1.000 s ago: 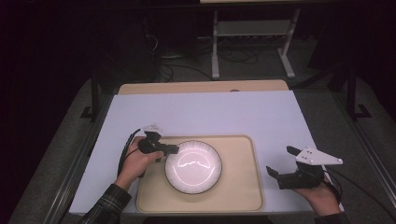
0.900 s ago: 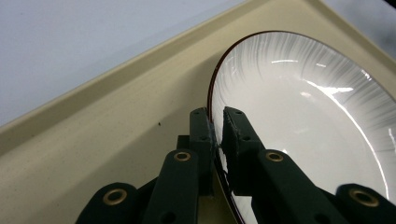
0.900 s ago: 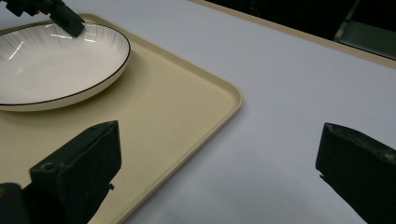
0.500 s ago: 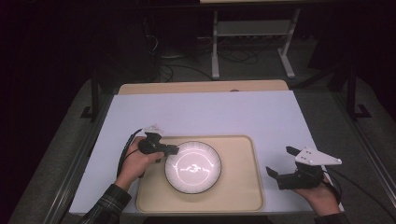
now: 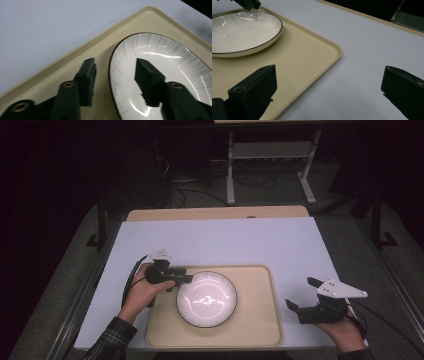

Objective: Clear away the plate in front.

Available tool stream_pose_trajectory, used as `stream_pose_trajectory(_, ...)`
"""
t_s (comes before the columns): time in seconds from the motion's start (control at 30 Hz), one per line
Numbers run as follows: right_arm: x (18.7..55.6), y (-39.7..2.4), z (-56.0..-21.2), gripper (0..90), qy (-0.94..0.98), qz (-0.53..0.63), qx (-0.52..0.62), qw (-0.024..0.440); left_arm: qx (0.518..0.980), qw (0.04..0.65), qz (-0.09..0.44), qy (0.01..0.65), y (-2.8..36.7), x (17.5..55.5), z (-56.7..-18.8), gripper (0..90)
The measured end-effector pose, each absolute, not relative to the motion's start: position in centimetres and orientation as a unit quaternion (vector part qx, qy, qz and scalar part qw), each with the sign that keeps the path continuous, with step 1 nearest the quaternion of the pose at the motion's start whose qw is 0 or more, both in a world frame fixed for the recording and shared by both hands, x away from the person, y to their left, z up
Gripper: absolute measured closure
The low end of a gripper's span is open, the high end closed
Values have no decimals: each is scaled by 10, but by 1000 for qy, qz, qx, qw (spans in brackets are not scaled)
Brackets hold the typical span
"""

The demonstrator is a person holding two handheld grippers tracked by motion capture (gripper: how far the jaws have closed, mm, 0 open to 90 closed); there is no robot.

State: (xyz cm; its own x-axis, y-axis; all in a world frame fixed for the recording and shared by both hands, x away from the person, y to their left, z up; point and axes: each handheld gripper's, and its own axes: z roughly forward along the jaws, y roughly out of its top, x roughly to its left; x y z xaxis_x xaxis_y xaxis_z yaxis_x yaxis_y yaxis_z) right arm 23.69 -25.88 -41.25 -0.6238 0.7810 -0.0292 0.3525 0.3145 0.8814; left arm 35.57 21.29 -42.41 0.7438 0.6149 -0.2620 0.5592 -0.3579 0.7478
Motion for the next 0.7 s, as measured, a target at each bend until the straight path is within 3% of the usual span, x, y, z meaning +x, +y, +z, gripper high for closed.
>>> stream_pose_trajectory(0.23,238,-259,-413,0,776,458,365,234,835,426,43,346,213,354,-419,269)
stream_pose_trajectory(0.7,237,-258,-412,0,776,459,362,235,840,422,84,331,228,338,-396,208)
